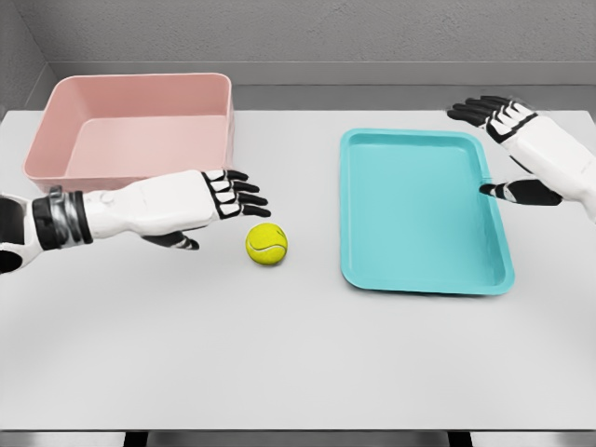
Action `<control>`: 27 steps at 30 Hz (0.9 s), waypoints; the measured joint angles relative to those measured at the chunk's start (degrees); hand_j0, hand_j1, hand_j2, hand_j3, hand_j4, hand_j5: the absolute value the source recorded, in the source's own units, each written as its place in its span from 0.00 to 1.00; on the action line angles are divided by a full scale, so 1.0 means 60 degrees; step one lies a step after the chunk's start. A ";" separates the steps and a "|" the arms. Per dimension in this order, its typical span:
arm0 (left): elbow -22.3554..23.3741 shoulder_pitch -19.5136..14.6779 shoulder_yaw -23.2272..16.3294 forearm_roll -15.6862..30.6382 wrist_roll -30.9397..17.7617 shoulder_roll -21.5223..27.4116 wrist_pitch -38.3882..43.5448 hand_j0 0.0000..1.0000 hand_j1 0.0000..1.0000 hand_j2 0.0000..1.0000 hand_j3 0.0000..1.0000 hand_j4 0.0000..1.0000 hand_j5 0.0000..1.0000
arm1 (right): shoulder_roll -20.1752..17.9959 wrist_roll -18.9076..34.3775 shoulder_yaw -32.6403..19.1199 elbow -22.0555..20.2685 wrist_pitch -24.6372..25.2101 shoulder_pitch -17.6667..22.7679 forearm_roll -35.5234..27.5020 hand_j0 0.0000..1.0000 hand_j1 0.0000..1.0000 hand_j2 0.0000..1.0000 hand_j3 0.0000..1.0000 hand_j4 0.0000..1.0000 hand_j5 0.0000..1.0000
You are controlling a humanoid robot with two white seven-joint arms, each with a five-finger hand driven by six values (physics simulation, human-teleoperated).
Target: Put the tennis from the blue tray into the pink basket with both arms
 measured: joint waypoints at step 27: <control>0.1374 -0.1142 -0.1430 0.0907 -0.0491 -0.1363 0.0000 1.00 1.00 1.00 1.00 1.00 1.00 | 0.0519 0.0037 -0.1209 0.0398 0.0007 0.0601 -0.0232 1.00 1.00 1.00 1.00 1.00 1.00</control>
